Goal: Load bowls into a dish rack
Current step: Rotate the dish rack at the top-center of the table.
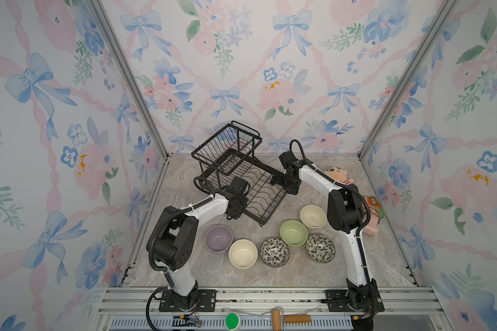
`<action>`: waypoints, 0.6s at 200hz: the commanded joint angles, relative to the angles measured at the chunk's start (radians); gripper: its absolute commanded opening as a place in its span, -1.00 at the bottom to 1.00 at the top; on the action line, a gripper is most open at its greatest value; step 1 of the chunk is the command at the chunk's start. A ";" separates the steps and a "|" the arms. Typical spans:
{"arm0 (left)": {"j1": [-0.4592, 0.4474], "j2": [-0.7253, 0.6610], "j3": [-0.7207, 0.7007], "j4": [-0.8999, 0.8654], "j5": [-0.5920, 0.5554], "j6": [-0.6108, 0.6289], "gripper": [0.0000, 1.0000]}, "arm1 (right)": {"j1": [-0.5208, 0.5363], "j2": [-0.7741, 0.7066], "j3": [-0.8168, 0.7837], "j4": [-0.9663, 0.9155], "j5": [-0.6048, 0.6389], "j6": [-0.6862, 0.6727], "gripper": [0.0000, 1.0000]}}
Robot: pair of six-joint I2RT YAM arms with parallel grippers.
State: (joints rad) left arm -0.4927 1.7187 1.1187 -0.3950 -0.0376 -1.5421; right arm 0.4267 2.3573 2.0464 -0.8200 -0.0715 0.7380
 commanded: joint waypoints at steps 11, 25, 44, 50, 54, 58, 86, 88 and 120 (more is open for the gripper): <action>-0.009 -0.086 0.025 0.100 0.044 -0.042 -0.54 | -0.018 0.028 0.073 -0.087 0.012 -0.077 0.92; -0.010 -0.102 0.028 0.100 0.038 -0.013 -0.46 | -0.027 0.014 0.069 -0.093 0.015 -0.090 0.92; -0.007 -0.132 0.023 0.097 0.026 0.041 -0.32 | -0.038 -0.023 0.052 -0.093 0.013 -0.107 0.92; -0.002 -0.145 0.011 0.097 0.027 0.050 -0.28 | -0.039 -0.035 0.047 -0.094 0.015 -0.122 0.92; 0.001 -0.155 0.002 0.097 0.028 0.056 -0.25 | -0.039 -0.044 0.045 -0.097 0.018 -0.140 0.92; 0.003 -0.165 -0.008 0.097 0.029 0.064 -0.21 | -0.039 -0.053 0.039 -0.099 0.021 -0.144 0.92; 0.026 -0.214 -0.044 0.097 0.060 0.205 0.05 | -0.037 -0.140 -0.042 -0.085 0.019 -0.146 0.92; 0.029 -0.217 -0.044 0.096 0.065 0.220 0.05 | -0.038 -0.145 -0.050 -0.082 0.020 -0.146 0.92; 0.034 -0.279 -0.041 0.053 0.068 0.467 0.93 | -0.016 -0.291 -0.225 -0.029 0.062 -0.083 0.92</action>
State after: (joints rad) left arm -0.4625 1.4902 1.0920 -0.3065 0.0090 -1.3037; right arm 0.3946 2.1925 1.9213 -0.8616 -0.0505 0.6186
